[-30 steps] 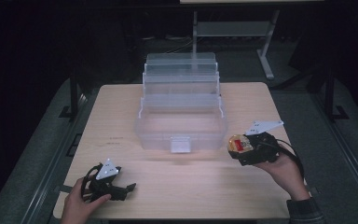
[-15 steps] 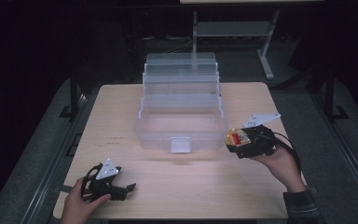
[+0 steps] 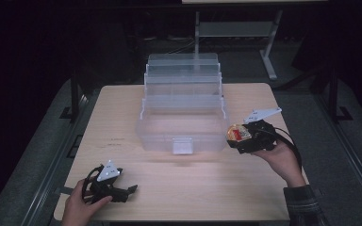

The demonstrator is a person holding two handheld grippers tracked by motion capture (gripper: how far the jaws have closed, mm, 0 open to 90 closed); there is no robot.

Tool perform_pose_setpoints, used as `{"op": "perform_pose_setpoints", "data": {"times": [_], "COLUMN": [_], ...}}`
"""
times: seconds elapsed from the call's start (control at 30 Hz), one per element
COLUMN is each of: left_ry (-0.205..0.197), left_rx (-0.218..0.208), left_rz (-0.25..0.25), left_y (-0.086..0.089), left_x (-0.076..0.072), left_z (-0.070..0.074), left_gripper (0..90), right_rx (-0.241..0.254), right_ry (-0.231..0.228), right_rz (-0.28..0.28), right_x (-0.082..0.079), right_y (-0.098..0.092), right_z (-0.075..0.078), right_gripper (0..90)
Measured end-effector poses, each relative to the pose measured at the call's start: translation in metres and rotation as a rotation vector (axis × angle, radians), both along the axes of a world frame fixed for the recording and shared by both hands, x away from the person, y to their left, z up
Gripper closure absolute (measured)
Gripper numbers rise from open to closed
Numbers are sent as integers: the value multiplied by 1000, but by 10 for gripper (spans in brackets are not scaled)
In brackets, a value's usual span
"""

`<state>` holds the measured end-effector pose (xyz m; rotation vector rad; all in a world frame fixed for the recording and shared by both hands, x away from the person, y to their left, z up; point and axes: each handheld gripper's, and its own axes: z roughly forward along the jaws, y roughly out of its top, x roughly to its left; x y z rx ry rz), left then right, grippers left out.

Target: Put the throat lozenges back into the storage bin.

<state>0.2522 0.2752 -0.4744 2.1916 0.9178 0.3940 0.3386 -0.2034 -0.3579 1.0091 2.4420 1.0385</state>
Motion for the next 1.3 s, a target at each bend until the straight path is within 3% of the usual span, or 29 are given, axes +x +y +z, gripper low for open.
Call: {"op": "perform_pose_setpoints", "data": {"times": [0.6,1.3], "left_ry": [0,2], "left_rx": [1,0], "left_rz": [-1,1], "left_y": [0,0], "left_x": [0,0], "left_z": [0,0], "left_gripper": [110,111], "right_rx": [17,-6], "right_ry": [-2,12], "right_rz": [-7,-4], "right_x": [24,58], "right_y": [10,32], "right_z": [6,6], "right_gripper": [196,196]}}
